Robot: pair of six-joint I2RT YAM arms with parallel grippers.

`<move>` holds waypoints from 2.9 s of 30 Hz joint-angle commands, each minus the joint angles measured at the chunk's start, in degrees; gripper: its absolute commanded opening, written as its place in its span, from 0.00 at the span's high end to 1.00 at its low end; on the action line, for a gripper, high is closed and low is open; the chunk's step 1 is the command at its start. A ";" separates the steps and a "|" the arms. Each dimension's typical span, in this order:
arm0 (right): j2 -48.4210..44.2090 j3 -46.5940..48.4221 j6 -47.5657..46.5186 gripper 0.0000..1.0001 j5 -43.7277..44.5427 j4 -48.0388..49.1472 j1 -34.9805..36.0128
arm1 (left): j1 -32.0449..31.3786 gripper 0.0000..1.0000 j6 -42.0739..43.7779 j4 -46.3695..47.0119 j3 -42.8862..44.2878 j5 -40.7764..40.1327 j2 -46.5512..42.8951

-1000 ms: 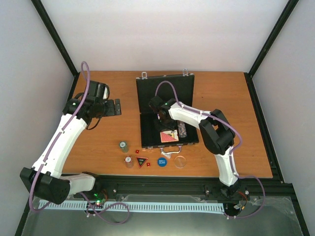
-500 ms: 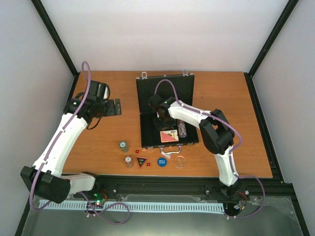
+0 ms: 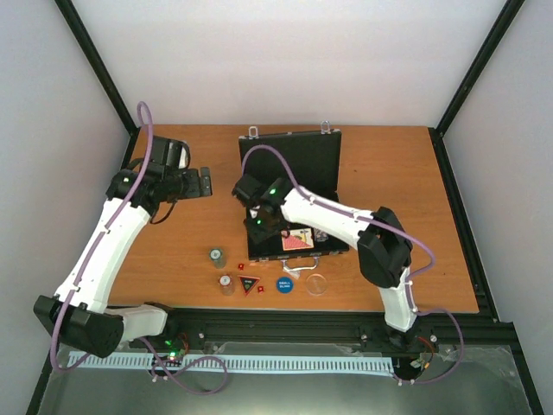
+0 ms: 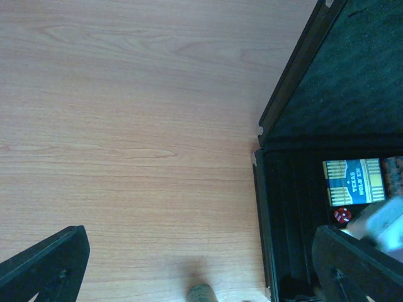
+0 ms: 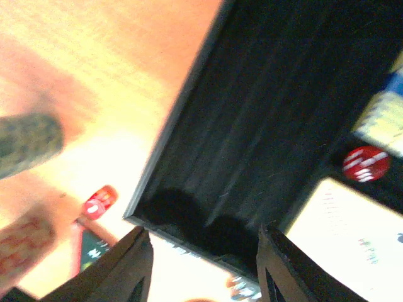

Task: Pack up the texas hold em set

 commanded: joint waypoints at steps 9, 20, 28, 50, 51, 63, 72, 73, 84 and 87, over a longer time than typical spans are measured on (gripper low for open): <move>5.55 4.82 3.28 0.51 -4.09 -1.73 12.17 | 0.03 0.00 -1.13 -2.39 1.42 0.48 -3.45; 10.36 4.91 3.17 0.51 -7.21 -0.34 13.06 | 0.03 0.00 -0.92 -3.51 -0.65 -0.19 -6.14; 12.75 4.99 2.75 0.51 -7.56 -0.17 13.62 | 0.03 0.00 -0.23 -3.27 -0.65 -0.28 -5.76; 16.91 8.96 3.09 0.61 -3.85 -1.68 13.21 | 0.04 0.00 1.56 -3.15 -1.09 -1.25 -5.59; 16.86 8.90 3.15 0.62 -3.64 -1.82 13.19 | 0.03 0.00 1.57 -3.07 -1.09 -1.25 -5.57; 15.37 8.01 3.74 0.85 -2.63 -2.12 13.10 | 0.03 0.00 1.37 -2.72 -2.03 -1.02 -5.93; 8.07 7.47 4.57 0.85 -0.69 -2.84 10.37 | 0.02 0.00 1.06 -2.35 -2.06 -1.20 -6.02; 6.85 6.96 4.70 0.85 -0.34 -2.76 9.86 | 0.03 0.00 1.00 -2.20 -2.06 -1.24 -5.94; -3.99 -4.36 3.37 0.85 2.53 -0.99 -0.74 | 0.03 0.00 -0.11 -1.07 -2.11 -0.90 -4.37; -4.75 -7.43 1.74 0.85 2.97 0.90 -4.24 | 0.03 0.00 -0.24 -0.95 -2.42 -1.04 -4.17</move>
